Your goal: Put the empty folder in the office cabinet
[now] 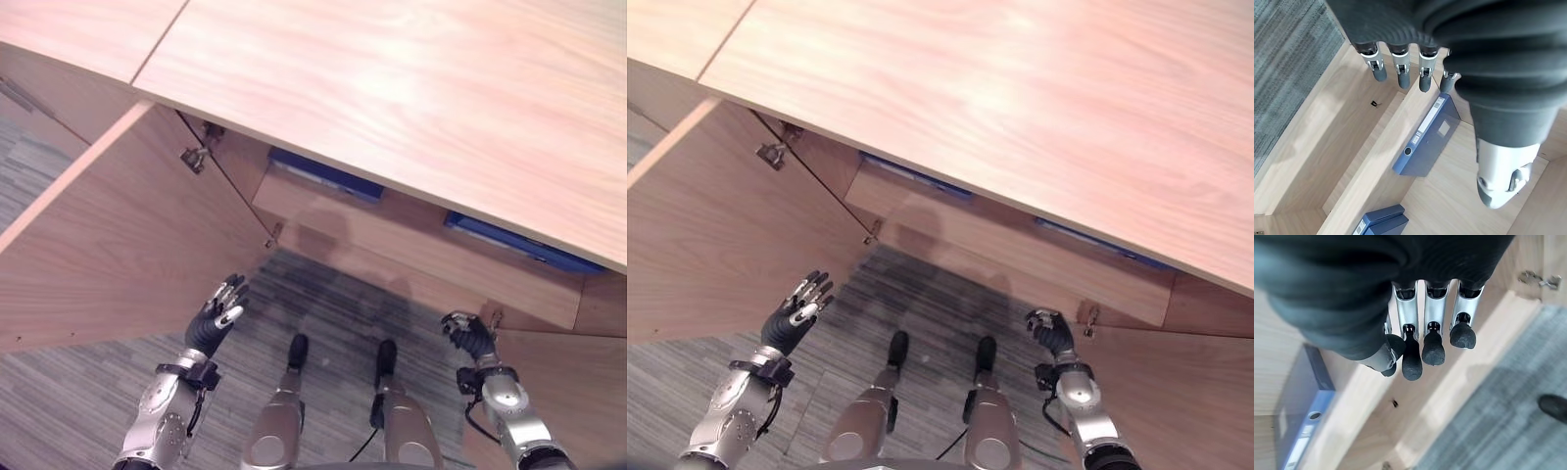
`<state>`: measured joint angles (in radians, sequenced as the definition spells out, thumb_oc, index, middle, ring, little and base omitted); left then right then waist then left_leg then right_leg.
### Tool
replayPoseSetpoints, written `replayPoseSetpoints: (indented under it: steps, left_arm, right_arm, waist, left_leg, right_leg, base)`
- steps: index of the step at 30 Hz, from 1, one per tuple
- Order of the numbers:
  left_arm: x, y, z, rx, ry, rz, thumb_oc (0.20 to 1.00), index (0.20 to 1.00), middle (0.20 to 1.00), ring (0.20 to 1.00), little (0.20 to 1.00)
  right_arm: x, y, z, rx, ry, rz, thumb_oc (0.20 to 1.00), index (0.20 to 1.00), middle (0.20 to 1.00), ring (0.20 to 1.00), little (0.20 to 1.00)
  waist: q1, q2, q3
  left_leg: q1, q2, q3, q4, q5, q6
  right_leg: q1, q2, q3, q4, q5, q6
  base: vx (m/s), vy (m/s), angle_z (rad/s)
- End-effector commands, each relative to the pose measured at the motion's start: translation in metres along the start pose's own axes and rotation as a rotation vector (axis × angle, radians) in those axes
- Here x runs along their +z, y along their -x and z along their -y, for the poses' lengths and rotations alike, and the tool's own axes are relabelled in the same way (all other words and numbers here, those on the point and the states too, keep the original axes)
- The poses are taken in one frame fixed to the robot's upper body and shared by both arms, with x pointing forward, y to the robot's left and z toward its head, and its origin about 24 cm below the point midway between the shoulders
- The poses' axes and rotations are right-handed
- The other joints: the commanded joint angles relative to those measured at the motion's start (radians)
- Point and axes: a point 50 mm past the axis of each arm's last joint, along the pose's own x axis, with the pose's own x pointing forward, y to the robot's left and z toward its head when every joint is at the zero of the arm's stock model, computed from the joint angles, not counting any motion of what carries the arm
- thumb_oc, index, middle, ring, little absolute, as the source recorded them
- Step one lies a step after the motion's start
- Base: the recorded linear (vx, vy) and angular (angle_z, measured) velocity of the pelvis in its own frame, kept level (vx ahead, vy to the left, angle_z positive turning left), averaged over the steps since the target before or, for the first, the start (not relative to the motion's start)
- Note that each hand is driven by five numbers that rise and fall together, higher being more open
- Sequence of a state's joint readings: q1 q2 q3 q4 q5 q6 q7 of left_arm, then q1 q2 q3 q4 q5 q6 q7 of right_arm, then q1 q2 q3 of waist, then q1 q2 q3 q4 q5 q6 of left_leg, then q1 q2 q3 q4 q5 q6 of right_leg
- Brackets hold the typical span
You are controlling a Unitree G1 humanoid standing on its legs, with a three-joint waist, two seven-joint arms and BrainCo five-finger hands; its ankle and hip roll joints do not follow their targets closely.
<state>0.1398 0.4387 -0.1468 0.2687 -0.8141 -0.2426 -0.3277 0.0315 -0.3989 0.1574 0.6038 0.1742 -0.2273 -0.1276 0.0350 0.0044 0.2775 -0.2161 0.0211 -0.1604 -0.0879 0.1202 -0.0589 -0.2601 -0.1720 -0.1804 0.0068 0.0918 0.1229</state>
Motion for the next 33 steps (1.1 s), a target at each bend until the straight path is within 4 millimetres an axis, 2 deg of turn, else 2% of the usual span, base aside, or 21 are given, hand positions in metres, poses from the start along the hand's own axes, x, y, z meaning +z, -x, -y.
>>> replayPoseSetpoints:
  steps: [1, 4, 5, 7, 10, 14, 16, 17, 19, 21, 23, 26, 27, 28, 29, 33]
  left_arm:
    - [0.008, -0.001, -0.002, 0.007, -0.048, 0.044, 1.000, 1.000, 1.000, 1.000, 1.000]
    - [0.002, 0.002, -0.007, 0.039, -0.083, 0.015, 1.000, 1.000, 1.000, 1.000, 1.000]
    - [-0.006, 0.004, -0.011, 0.068, -0.130, -0.026, 1.000, 1.000, 1.000, 1.000, 1.000]
    - [-0.014, 0.006, -0.015, 0.104, -0.176, -0.078, 1.000, 1.000, 1.000, 1.000, 1.000]
    - [-0.026, 0.010, -0.020, 0.140, -0.252, -0.142, 1.000, 1.000, 1.000, 1.000, 1.000]
    - [-0.041, 0.014, -0.025, 0.186, -0.282, -0.215, 1.000, 1.000, 1.000, 1.000, 1.000]
    - [-0.050, 0.018, -0.030, 0.230, -0.319, -0.263, 1.000, 1.000, 1.000, 1.000, 1.000]
    - [-0.050, 0.018, -0.030, 0.230, -0.319, -0.263, 1.000, 1.000, 1.000, 1.000, 1.000]
    - [-0.056, 0.019, -0.031, 0.252, -0.345, -0.298, 1.000, 1.000, 1.000, 1.000, 1.000]
    - [-0.063, 0.025, -0.036, 0.271, -0.360, -0.343, 1.000, 1.000, 1.000, 1.000, 1.000]
    - [-0.077, 0.036, -0.041, 0.286, -0.392, -0.428, 1.000, 1.000, 1.000, 1.000, 1.000]
    - [-0.086, 0.040, -0.041, 0.302, -0.407, -0.473, 1.000, 1.000, 1.000, 1.000, 1.000]
    - [-0.094, 0.046, -0.042, 0.320, -0.415, -0.516, 1.000, 1.000, 1.000, 1.000, 1.000]
    - [-0.094, 0.046, -0.042, 0.320, -0.415, -0.516, 1.000, 1.000, 1.000, 1.000, 1.000]
    - [-0.104, 0.051, -0.041, 0.327, -0.429, -0.571, 1.000, 1.000, 1.000, 1.000, 1.000]
    - [-0.120, 0.056, -0.035, 0.324, -0.450, -0.646, 1.000, 1.000, 1.000, 1.000, 1.000]
  right_arm:
    - [-0.004, 0.006, -0.013, 0.059, -0.039, -0.002, 1.000, 1.000, 1.000, 1.000, 1.000]
    - [-0.021, 0.012, -0.023, 0.082, -0.074, -0.078, 1.000, 1.000, 1.000, 1.000, 1.000]
    - [-0.032, 0.016, -0.029, 0.083, -0.103, -0.130, 1.000, 1.000, 1.000, 1.000, 1.000]
    - [-0.038, 0.018, -0.032, 0.082, -0.115, -0.164, 1.000, 1.000, 1.000, 1.000, 1.000]
    - [-0.045, 0.021, -0.036, 0.082, -0.118, -0.198, 1.000, 1.000, 1.000, 1.000, 1.000]
    - [-0.044, 0.019, -0.040, 0.078, -0.127, -0.203, 1.000, 1.000, 1.000, 1.000, 1.000]
    - [-0.044, 0.017, -0.041, 0.068, -0.142, -0.216, 1.000, 1.000, 1.000, 1.000, 1.000]
    - [-0.044, 0.017, -0.041, 0.068, -0.142, -0.216, 1.000, 1.000, 1.000, 1.000, 1.000]
    - [-0.042, 0.014, -0.043, 0.059, -0.156, -0.215, 1.000, 1.000, 1.000, 1.000, 1.000]
    - [-0.046, 0.016, -0.043, 0.063, -0.157, -0.230, 1.000, 1.000, 1.000, 1.000, 1.000]
    - [-0.057, 0.024, -0.047, 0.070, -0.169, -0.274, 1.000, 1.000, 1.000, 1.000, 1.000]
    - [-0.067, 0.028, -0.047, 0.061, -0.174, -0.322, 1.000, 1.000, 1.000, 1.000, 1.000]
    - [-0.070, 0.030, -0.046, 0.061, -0.168, -0.336, 1.000, 1.000, 1.000, 1.000, 1.000]
    - [-0.070, 0.030, -0.046, 0.061, -0.168, -0.336, 1.000, 1.000, 1.000, 1.000, 1.000]
    - [-0.075, 0.034, -0.047, 0.072, -0.153, -0.359, 1.000, 1.000, 1.000, 1.000, 1.000]
    - [-0.080, 0.036, -0.045, 0.067, -0.133, -0.387, 1.000, 1.000, 1.000, 1.000, 1.000]
  waist:
    - [-0.017, -0.027, -0.028]
    - [-0.024, -0.040, -0.052]
    - [-0.032, -0.044, -0.072]
    - [-0.037, -0.046, -0.089]
    - [-0.047, -0.048, -0.111]
    - [-0.052, -0.045, -0.124]
    - [-0.056, -0.037, -0.119]
    - [-0.054, -0.037, -0.118]
    - [-0.052, -0.019, -0.111]
    - [-0.048, -0.007, -0.115]
    - [-0.036, -0.017, -0.141]
    - [-0.038, -0.014, -0.151]
    - [-0.042, -0.013, -0.163]
    - [-0.042, -0.012, -0.162]
    - [-0.045, -0.011, -0.176]
    - [-0.053, -0.005, -0.188]
  left_leg:
    - [0.051, 0.011, 0.024, 0.001, -0.091, -0.002]
    - [0.083, 0.010, 0.046, 0.001, -0.102, 0.002]
    - [0.101, 0.008, 0.060, 0.001, -0.110, 0.005]
    - [0.121, 0.004, 0.069, 0.001, -0.118, 0.007]
    - [0.159, -0.004, 0.088, 0.001, -0.133, 0.015]
    - [0.194, -0.011, 0.106, 0.001, -0.144, 0.025]
    - [0.219, -0.013, 0.121, 0.001, -0.145, 0.044]
    - [0.220, -0.013, 0.123, 0.001, -0.145, 0.044]
    - [0.226, -0.007, 0.137, 0.001, -0.133, 0.056]
    - [0.225, -0.002, 0.151, 0.001, -0.122, 0.063]
    - [0.227, -0.016, 0.166, 0.001, -0.122, 0.064]
    - [0.236, -0.015, 0.173, 0.001, -0.122, 0.060]
    - [0.245, -0.015, 0.182, 0.001, -0.125, 0.055]
    - [0.246, -0.015, 0.182, 0.001, -0.125, 0.055]
    - [0.254, -0.012, 0.186, 0.001, -0.126, 0.049]
    - [0.266, -0.010, 0.188, 0.001, -0.127, 0.036]
  right_leg:
    - [0.015, -0.034, 0.004, 0.072, -0.016, 0.088]
    - [0.042, -0.031, 0.011, 0.055, -0.004, 0.093]
    - [0.055, -0.032, 0.014, 0.047, 0.005, 0.097]
    - [0.070, -0.035, 0.017, 0.042, 0.011, 0.101]
    - [0.094, -0.040, 0.027, 0.036, 0.018, 0.107]
    - [0.101, -0.044, 0.041, 0.055, 0.020, 0.114]
    - [0.078, -0.034, 0.076, 0.153, 0.024, 0.122]
    - [0.076, -0.034, 0.079, 0.156, 0.023, 0.122]
    - [0.066, -0.016, 0.068, 0.222, -0.003, 0.115]
    - [0.081, 0.011, 0.044, 0.259, -0.058, 0.096]
    - [0.145, 0.032, 0.023, 0.203, -0.097, 0.075]
    - [0.162, 0.040, 0.052, 0.157, -0.090, 0.068]
    - [0.189, 0.040, 0.060, 0.104, -0.082, 0.065]
    - [0.191, 0.041, 0.059, 0.102, -0.081, 0.065]
    - [0.214, 0.035, 0.056, 0.069, -0.079, 0.059]
    - [0.263, 0.034, 0.039, 0.012, -0.074, 0.053]
  base:
    - [0.04, 0.062, -0.13]
    - [0.06, 0.119, -0.14]
    - [0.09, 0.161, -0.26]
    - [0.07, 0.113, -0.26]
    - [0.07, 0.100, -0.24]
    - [0.04, 0.106, -0.15]
    - [-0.03, 0.113, -0.43]
    - [-0.07, 0.101, -0.51]
    - [-0.08, 0.102, -0.58]
    - [-0.08, 0.080, -0.56]
    - [0.00, 0.015, -0.36]
    - [0.09, -0.050, -0.22]
    - [0.06, -0.043, -0.01]
    - [0.12, -0.089, 0.05]
    - [0.07, -0.047, -0.02]
    - [0.07, -0.063, 0.05]
